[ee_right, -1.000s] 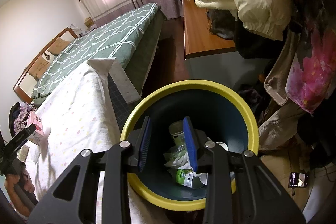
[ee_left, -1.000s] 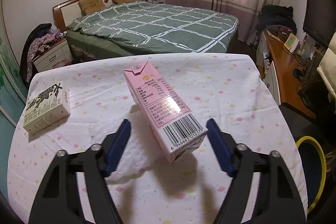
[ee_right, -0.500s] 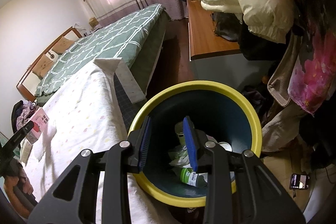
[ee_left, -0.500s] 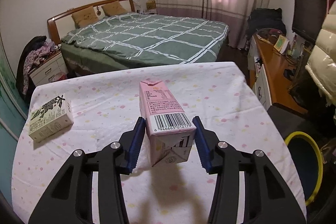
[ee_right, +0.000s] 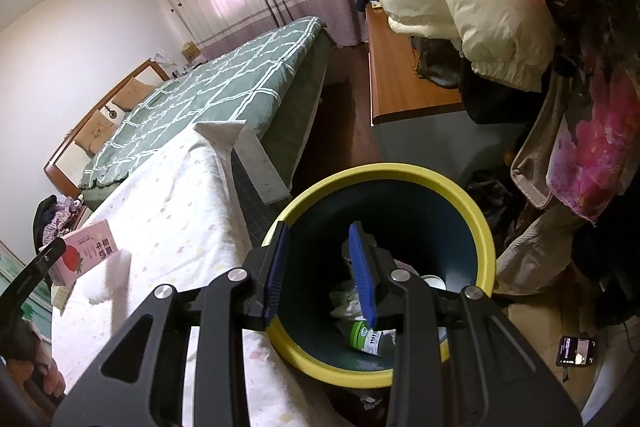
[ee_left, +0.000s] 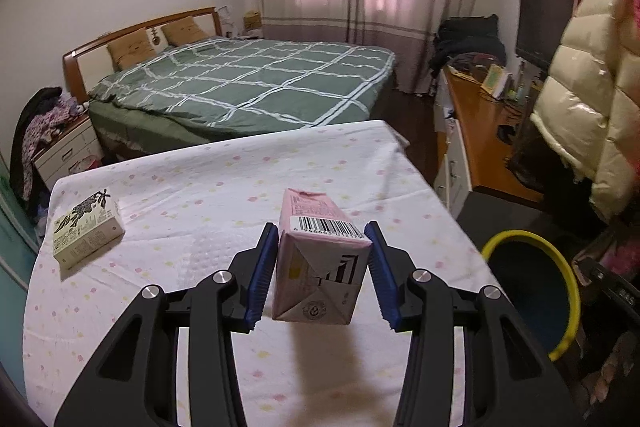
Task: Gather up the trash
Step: 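Carry the pink carton with the left gripper into the bin and release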
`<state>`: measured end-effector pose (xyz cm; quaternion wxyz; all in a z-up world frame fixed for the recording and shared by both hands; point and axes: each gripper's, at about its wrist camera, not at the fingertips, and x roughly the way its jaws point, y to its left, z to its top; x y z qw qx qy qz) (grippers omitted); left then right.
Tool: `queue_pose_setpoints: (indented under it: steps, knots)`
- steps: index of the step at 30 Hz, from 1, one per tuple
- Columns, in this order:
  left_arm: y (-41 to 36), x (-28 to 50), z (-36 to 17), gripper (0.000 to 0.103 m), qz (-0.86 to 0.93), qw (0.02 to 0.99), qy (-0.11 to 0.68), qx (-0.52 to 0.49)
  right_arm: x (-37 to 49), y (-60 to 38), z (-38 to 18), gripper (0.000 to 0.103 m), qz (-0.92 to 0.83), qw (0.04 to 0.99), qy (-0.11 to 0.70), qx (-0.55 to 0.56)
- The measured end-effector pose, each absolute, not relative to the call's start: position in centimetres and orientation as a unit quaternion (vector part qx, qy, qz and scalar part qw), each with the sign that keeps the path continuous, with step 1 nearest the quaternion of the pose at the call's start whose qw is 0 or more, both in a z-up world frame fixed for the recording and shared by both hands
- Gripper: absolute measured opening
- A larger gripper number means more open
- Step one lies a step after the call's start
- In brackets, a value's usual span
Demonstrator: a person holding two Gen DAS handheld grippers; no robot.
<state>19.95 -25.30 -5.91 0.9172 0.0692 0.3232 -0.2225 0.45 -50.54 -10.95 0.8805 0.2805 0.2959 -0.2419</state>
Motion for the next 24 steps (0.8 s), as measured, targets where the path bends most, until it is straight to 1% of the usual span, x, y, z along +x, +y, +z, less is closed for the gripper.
queue_pose_setpoints:
  steps: [14,24]
  knots:
    - [-30.5,13.8,-4.1,0.041,-0.303,0.895,0.318,0.077,-2.4,-51.2,-8.7,0.03,-0.241,0.894,0.294,0.237]
    - [-33.9,11.8,-3.6,0.041,-0.339,0.882,0.316,0.089,-5.1,-52.4,-8.0,0.03,-0.252,0.894,0.28,0.243]
